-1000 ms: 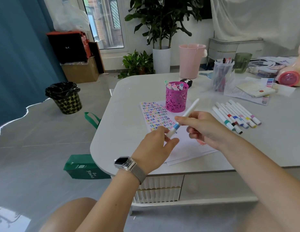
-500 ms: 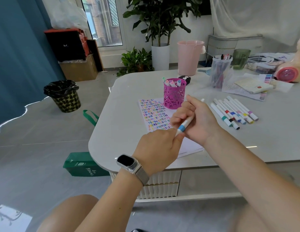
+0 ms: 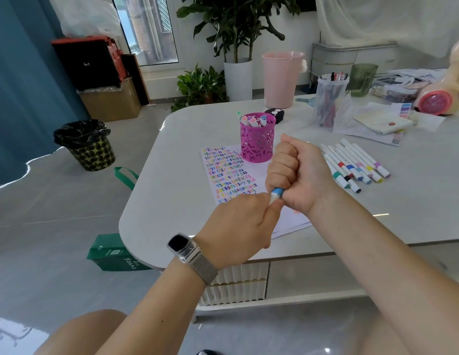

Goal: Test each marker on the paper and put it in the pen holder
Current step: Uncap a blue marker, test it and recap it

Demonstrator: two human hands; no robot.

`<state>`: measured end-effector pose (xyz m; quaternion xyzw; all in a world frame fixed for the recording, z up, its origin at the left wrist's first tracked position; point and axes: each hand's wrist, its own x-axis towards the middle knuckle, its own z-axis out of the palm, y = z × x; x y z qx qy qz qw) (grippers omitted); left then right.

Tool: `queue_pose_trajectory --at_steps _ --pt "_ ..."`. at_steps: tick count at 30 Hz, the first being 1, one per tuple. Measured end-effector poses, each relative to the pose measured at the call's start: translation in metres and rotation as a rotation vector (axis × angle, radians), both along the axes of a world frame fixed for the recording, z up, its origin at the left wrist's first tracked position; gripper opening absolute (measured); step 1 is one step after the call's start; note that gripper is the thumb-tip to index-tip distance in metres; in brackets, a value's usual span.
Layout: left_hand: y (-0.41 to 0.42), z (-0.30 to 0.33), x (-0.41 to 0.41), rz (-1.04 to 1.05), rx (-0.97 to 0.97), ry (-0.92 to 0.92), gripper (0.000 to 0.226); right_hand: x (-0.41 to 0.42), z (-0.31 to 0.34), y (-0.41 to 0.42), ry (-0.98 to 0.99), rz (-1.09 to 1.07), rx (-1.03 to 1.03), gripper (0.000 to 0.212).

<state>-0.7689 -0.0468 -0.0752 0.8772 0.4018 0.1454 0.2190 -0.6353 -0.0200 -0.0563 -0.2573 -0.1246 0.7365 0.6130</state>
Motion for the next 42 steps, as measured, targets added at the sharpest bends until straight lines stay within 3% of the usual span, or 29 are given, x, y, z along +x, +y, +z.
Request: queue_pose_trajectory --at_steps 4,9,11,13,16,19,23,28,32,34,36,38,42 --pt "0.004 0.001 0.0 -0.002 0.037 0.03 0.04 0.002 -0.001 0.004 0.028 -0.008 0.002 0.059" --pt "0.0 -0.01 -0.007 -0.016 0.509 0.427 0.028 0.013 -0.008 0.02 -0.132 -0.263 -0.107 0.049" --pt "-0.004 -0.02 -0.023 -0.049 0.469 0.491 0.021 0.049 0.001 0.025 -0.084 -0.444 -0.085 0.032" --pt "-0.005 -0.02 -0.039 0.013 0.439 0.436 0.02 0.082 0.005 0.023 -0.032 -0.515 -0.045 0.033" --pt "0.007 -0.012 -0.051 0.197 0.307 0.308 0.028 0.095 -0.008 0.014 0.053 -0.462 0.01 0.04" --pt "0.018 -0.013 -0.043 0.21 0.228 0.273 0.039 0.086 -0.015 0.015 0.058 -0.423 0.037 0.045" --pt "0.024 -0.014 -0.031 0.135 0.203 0.133 0.035 0.066 -0.008 0.019 -0.193 -0.294 -0.004 0.047" --pt "0.033 -0.02 -0.044 0.198 0.145 0.294 0.031 0.048 -0.016 0.02 -0.447 -0.119 0.0 0.062" --pt "0.034 -0.026 -0.061 0.268 0.064 0.298 0.025 0.043 -0.025 0.022 -0.616 -0.015 0.067 0.054" --pt "0.034 -0.025 -0.064 0.291 0.056 0.327 0.025 0.037 -0.031 0.024 -0.791 -0.038 0.135 0.036" --pt "0.034 -0.023 -0.064 0.293 0.035 0.319 0.022 0.031 -0.035 0.025 -1.109 -0.153 0.23 0.018" --pt "0.035 -0.02 -0.06 0.277 -0.001 0.287 0.023 0.023 -0.042 0.027 -1.302 -0.312 0.243 0.023" --pt "0.034 -0.015 -0.051 0.234 -0.1 0.26 0.032 0.005 -0.057 0.027 -1.317 -0.394 0.206 0.042"
